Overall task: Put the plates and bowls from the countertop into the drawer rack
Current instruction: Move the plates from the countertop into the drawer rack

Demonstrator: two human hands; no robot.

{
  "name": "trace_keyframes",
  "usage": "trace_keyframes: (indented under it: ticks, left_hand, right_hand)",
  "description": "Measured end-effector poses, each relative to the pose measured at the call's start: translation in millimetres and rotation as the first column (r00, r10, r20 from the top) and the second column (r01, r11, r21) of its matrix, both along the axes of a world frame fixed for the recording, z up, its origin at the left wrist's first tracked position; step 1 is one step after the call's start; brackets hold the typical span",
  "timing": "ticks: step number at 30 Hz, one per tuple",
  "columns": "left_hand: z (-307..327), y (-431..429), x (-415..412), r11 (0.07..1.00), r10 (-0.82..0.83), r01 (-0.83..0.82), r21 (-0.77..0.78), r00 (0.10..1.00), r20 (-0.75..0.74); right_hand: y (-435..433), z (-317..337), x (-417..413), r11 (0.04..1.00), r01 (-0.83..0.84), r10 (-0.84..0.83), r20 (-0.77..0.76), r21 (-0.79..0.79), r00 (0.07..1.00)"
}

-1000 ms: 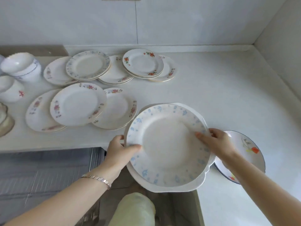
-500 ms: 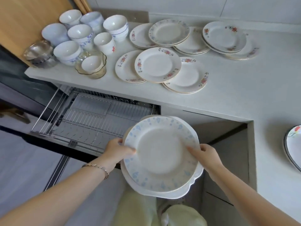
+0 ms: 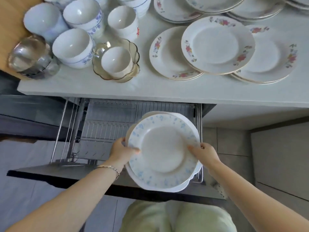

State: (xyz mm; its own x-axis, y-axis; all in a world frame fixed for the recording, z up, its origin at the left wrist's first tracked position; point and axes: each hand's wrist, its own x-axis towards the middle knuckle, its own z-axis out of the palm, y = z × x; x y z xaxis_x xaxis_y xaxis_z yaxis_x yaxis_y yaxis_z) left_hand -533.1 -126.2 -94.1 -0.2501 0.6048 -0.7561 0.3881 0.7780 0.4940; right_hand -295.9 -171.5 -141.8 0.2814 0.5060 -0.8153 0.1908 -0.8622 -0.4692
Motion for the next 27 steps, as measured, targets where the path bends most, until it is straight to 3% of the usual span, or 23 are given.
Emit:
trace_keyframes:
  ticks: [7, 16, 23, 27]
  left_hand:
    - [-110, 76, -37, 0.987, -0.15, 0.148, -0.061, 0.988, -0.039]
    - [-239, 134, 2, 0.97, -0.242, 0.241, -0.028, 0.97, -0.033]
    - [-279, 158, 16, 0.983, -0.183, 0.183, 0.003, 0.983, -0.005]
    - [-279, 156, 17, 0.988, -0.149, 0.149, 0.042, 0.989, -0.005]
  right_hand:
    - [46, -94, -47, 0.981, 0.149, -0.145, 0.042, -0.125, 0.989]
    - [99, -200, -17, 0.969, 0.236, -0.215, 0.214, -0.076, 0.953]
    - [123, -235, -14, 0.892, 0.448, -0.448, 0.24, 0.059, 0.861]
    - [131, -235, -17, 0.864, 0.485, -0.503, 0.25, 0.133, 0.827]
